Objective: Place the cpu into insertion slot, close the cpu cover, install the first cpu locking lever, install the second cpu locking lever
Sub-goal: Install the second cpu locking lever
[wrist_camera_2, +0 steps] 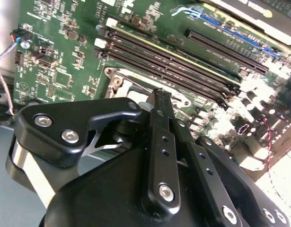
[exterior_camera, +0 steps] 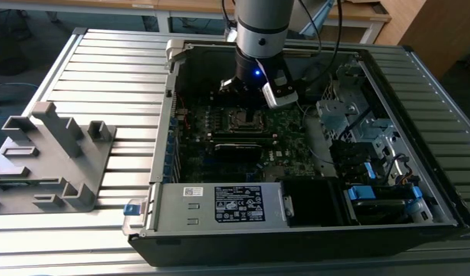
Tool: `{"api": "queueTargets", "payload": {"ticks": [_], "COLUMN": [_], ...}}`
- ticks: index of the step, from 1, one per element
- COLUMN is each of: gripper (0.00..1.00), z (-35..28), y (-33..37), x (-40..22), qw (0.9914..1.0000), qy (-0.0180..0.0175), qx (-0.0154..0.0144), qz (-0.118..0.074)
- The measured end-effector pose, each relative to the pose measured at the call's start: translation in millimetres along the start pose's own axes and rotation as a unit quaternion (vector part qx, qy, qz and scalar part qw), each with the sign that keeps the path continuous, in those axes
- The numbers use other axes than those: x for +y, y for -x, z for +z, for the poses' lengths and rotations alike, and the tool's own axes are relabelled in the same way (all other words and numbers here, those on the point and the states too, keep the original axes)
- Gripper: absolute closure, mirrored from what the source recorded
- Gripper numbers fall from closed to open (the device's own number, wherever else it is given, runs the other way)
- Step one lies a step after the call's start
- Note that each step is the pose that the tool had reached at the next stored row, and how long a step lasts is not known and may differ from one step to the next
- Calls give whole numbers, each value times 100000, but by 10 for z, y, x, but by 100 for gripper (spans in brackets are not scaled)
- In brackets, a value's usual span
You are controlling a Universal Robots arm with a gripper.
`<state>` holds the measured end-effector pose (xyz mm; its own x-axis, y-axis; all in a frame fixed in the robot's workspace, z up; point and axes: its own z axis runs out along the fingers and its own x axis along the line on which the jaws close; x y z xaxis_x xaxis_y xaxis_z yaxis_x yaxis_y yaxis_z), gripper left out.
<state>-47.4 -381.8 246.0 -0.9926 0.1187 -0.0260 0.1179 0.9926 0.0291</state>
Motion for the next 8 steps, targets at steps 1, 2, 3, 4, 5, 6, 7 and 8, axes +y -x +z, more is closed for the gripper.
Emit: {"api": "queueTargets", "payload": {"ticks": [1,2,3,4,5,6,7,8], "gripper": [89,89,89,89,89,89,89,89], "z": [1,2,4,5,6,6,7,8], "y": [-17,-32,-45,-56,-66,-74,-81,-90], "x": [-3,-5,-6,-8,-9,-11,-12,-13], "qw": [100000,100000,100000,100000,100000,100000,100000,100000], "qy": [-3,7,15,15,17,13,9,11], "qx": [-32,-62,-84,-99,-105,-107,-110,-111], "qz": [3,3,2,1,1,4,2,1]}}
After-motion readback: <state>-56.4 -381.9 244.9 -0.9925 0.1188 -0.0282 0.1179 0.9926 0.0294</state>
